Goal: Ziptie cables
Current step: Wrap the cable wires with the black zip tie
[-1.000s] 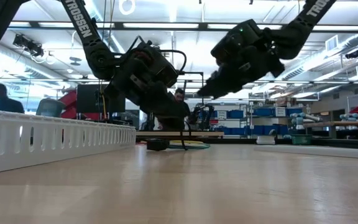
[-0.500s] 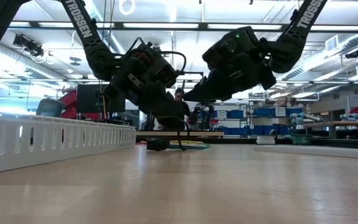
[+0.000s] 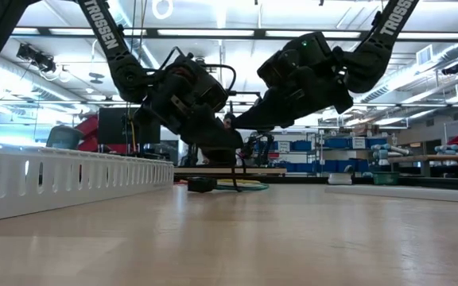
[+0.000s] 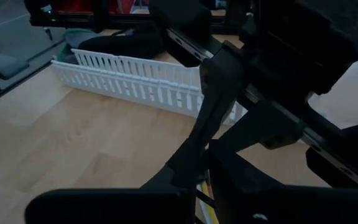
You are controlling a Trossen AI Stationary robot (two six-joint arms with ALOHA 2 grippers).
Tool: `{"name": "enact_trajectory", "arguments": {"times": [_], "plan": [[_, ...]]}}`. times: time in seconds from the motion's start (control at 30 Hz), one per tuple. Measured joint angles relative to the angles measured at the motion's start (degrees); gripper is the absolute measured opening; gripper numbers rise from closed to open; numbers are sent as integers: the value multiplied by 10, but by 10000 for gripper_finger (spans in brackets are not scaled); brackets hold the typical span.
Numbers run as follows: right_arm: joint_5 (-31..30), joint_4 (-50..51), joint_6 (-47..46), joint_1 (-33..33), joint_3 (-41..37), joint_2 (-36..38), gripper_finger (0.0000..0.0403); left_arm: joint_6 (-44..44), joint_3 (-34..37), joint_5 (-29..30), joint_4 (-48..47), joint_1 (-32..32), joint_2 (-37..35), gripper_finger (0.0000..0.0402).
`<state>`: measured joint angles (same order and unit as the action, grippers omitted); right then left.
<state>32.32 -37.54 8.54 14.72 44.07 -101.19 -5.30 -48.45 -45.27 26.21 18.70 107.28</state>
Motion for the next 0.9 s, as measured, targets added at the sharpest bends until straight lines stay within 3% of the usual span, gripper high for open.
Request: {"name": "enact_trajectory", "arguments": {"times": [0.43,0.7,0.9], "plan": [[-34,12,-19,0,0,0,28,19,0,58,3,0,0,5],[-46,11,3,-2,0,0,1,51,0,68,22,0,0,7],[-49,15,1,-2,0,0,0,60,0,78,24,0,0,47]]}}
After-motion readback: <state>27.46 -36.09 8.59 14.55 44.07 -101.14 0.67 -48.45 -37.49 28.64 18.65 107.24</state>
